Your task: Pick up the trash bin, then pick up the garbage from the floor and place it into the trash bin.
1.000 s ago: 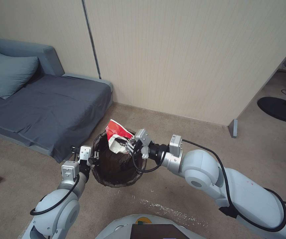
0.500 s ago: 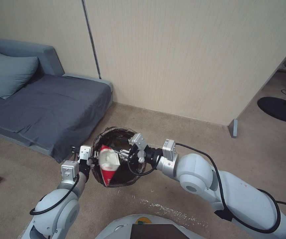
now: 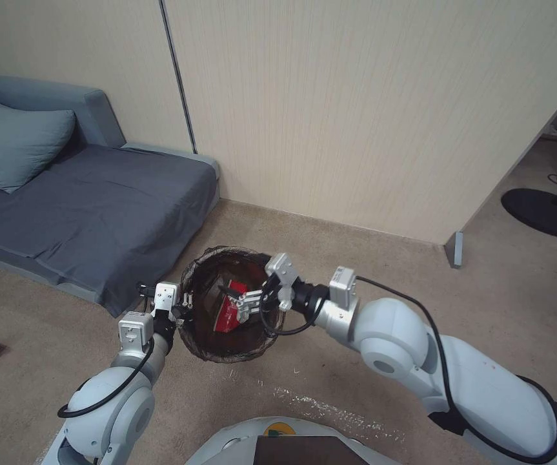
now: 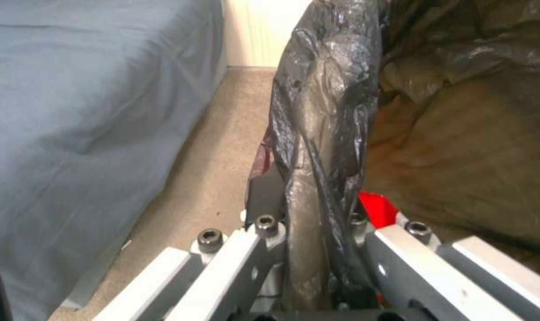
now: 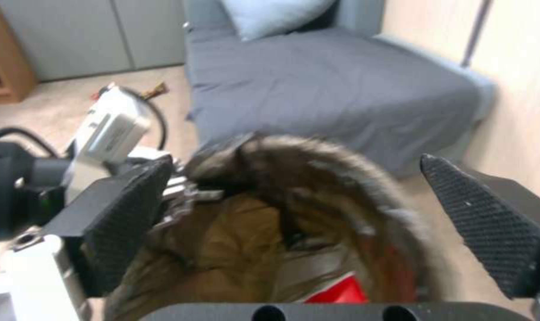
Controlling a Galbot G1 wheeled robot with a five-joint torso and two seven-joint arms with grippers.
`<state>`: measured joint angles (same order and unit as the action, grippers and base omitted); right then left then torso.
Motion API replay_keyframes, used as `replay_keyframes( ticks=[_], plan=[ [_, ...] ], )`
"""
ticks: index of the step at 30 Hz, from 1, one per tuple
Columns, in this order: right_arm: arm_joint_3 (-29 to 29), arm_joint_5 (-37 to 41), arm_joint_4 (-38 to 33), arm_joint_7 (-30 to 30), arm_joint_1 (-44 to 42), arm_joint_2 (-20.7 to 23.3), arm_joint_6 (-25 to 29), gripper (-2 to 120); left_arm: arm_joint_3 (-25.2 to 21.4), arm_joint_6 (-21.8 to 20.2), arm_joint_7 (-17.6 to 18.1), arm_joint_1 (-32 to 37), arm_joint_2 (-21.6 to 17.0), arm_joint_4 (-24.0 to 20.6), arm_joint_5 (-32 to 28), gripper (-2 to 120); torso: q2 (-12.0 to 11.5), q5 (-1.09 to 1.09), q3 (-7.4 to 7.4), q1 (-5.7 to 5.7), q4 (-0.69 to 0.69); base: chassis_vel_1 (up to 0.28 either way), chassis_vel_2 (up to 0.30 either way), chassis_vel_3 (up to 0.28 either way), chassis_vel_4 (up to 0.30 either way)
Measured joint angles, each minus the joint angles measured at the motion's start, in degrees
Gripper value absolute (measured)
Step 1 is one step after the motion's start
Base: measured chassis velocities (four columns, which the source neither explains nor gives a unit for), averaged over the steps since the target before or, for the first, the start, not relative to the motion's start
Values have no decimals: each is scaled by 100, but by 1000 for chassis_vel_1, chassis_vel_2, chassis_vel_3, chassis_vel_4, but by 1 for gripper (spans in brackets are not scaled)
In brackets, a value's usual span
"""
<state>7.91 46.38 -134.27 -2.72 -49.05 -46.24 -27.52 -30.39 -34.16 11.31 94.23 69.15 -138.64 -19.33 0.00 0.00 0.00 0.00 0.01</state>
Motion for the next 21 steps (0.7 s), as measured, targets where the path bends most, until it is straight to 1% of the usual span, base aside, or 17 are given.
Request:
replay_keyframes(
  ticks=[1,4,5,8,9,10,12,13,15,16,18,19,21],
  plan=[
    [0,0,0,0,0,0,0,99,0,0,0,0,0,0,0,2,0,0,0,0,0,0,0,0,0],
    [-758,23,-212,88,-419,200,85,100,-3,0,-2,-23,-6,6,-14,2,0,0,0,0,-1,0,0,0,0],
    [-758,23,-212,88,-419,200,85,100,-3,0,-2,-23,-6,6,-14,2,0,0,0,0,-1,0,0,0,0],
    [-1399,-110,-411,141,-999,346,233,100,0,0,-4,-46,0,31,-16,2,0,0,0,0,-1,0,0,0,0],
    [-1399,-110,-411,141,-999,346,233,100,0,0,-4,-46,0,31,-16,2,0,0,0,0,-1,0,0,0,0],
    [-1511,-219,-452,126,-1185,359,317,100,4,0,-5,-53,4,36,-16,2,0,0,0,0,-1,0,0,0,0],
    [-1854,-717,-518,39,-1901,336,638,100,14,0,-10,-70,15,50,-18,2,0,0,0,0,-2,0,0,0,0],
    [-1854,-717,-518,39,-1901,336,638,100,14,0,-10,-70,15,50,-18,2,0,0,0,0,-2,0,0,0,0],
    [-2005,-1078,-487,-28,-2368,189,876,100,-1,1,-15,-62,30,51,-17,2,0,1,-1,0,-4,0,0,0,0],
    [-2005,-1078,-487,-28,-2368,189,876,100,-1,1,-15,-62,30,51,-17,2,0,1,-1,0,-4,0,0,0,0],
    [-2031,-1565,-248,-148,-2659,-133,1196,100,-105,7,-16,26,102,-4,-16,2,0,0,0,0,-1,0,0,0,0],
    [-2031,-1565,-248,-148,-2659,-133,1196,100,-105,7,-16,26,102,-4,-16,2,0,0,0,0,-1,0,0,0,0],
    [-2080,-1806,-76,-238,-2806,-364,1372,100,-186,11,-10,74,156,-61,-13,2,1,0,0,0,2,0,0,0,0]
  ],
)
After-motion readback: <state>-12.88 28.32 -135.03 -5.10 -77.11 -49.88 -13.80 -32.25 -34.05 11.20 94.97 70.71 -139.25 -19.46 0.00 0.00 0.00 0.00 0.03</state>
